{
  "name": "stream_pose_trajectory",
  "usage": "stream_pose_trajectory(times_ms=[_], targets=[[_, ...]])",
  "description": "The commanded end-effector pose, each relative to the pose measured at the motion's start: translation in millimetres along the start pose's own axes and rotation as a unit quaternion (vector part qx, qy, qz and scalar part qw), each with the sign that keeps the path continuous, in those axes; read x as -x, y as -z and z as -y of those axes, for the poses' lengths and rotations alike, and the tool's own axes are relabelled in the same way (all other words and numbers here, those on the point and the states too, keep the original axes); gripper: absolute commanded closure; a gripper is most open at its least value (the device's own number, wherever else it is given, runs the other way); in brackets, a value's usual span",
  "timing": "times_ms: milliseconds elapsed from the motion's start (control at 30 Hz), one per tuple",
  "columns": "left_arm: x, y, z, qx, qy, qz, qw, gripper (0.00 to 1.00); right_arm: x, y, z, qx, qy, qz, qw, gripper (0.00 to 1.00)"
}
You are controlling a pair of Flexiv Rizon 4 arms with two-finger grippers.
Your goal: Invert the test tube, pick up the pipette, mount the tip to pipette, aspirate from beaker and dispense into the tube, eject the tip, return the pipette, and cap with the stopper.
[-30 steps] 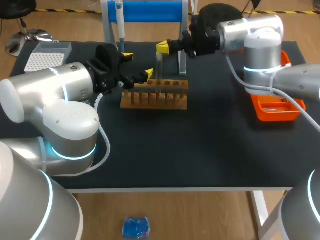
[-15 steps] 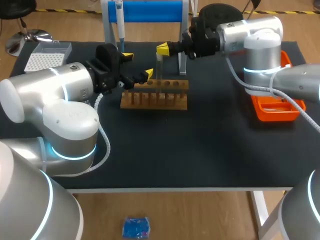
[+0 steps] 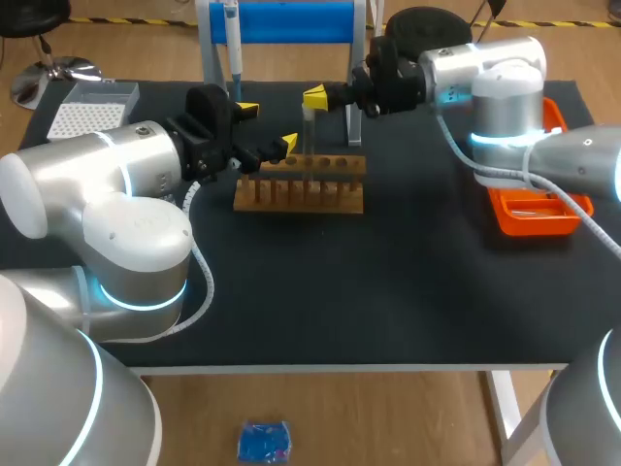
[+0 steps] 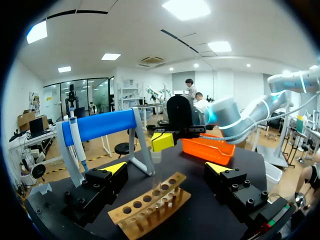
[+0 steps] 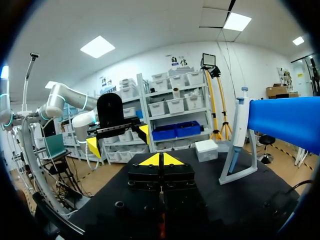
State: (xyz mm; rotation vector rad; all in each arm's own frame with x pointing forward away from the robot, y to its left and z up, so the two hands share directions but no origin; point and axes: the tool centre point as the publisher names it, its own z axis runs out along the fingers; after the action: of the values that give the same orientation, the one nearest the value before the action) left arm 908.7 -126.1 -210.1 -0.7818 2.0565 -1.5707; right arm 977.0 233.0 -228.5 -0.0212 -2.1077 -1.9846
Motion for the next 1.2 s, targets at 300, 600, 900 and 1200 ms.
stream_pose_trajectory(times_ms=[300,600,900,1200], targets=[[0.9,0.4,-0.3,0.0,0.0,-0.002,1.0,0.0,-0.4,1.6,1.9,0.006,0.013,0.001,1.0,1.0],[0.9,0.4,-0.3,0.0,0.0,-0.002,1.0,0.0,-11.4,5.8,-18.5,0.0,0.039,0.006,0.999,0.75],[0.9,0.4,-0.3,0.0,0.0,-0.002,1.0,0.0,-19.4,11.5,-32.1,-0.023,0.067,0.02,0.997,0.0],[0.9,0.4,-0.3,0.0,0.0,-0.002,1.0,0.0,-26.6,24.6,-43.2,-0.064,0.094,0.034,0.993,0.0]])
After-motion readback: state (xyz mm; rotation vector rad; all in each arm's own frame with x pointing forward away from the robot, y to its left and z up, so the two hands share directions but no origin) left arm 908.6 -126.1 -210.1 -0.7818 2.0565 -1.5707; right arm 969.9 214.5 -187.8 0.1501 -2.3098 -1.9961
